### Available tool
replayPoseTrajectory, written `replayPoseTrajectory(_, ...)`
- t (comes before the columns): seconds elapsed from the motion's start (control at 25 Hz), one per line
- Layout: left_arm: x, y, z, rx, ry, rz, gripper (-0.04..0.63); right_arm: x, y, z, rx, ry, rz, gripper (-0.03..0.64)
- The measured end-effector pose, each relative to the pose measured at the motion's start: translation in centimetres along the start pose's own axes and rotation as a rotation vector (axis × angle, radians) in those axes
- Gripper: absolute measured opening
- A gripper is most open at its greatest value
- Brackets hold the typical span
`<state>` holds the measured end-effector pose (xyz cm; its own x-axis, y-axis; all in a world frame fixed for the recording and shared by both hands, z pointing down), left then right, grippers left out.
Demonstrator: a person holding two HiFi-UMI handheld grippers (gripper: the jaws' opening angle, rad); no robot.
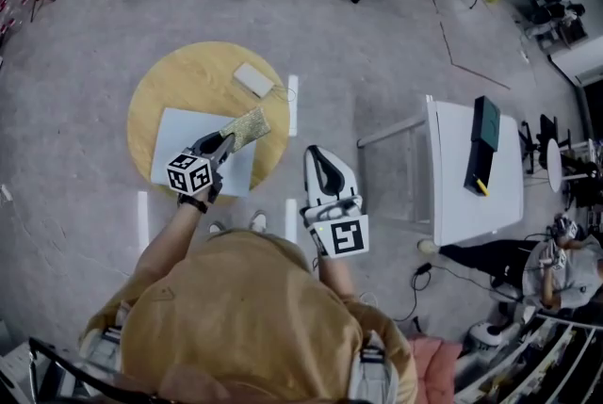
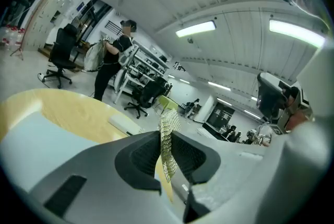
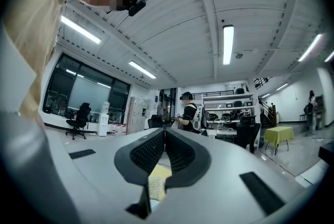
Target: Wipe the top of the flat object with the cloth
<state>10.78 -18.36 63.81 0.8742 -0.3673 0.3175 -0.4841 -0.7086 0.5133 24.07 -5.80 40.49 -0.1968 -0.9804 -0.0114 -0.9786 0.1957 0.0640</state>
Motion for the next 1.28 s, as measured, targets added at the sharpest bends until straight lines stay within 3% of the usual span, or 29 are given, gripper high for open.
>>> replayPoseTrajectory(0.24,2.6,1.0,-3.5,-0.093,0.076,0.045,0.061,-1.6,-1.5,0.4,-0.007,0.009,-0.028,0.002)
replayPoseTrajectory(0.44,4.0,2.2,-5.4,-0.129,0.125,0.083,0.061,-1.8,-2.3,0.3,-0.008,0.019,-0.031,0.002)
replayPoseTrajectory(0.64,4.7,3.4,-8.1,-0.100,0.200,0.127,0.061,-1.3,-2.5,-0.3,-0.008,0.025,0.001,0.002)
replayPoseTrajectory(1.28,3.9,5.2,-8.2,-0.104,0.207,0.227,0.061,0.9,-1.0,-0.2,-0.021,0.019,0.101,0.002)
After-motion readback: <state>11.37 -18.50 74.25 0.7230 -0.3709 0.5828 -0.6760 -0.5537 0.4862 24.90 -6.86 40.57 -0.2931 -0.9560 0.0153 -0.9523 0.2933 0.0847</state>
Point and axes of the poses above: the fingertips, and each gripper's own axes: x forward along the fingers, y to its left, z out of its top, the point moved 1 cm from there along -x, backward along the fingers, and after that the axes turned 5 degrees about y, right-handed, at the moved point
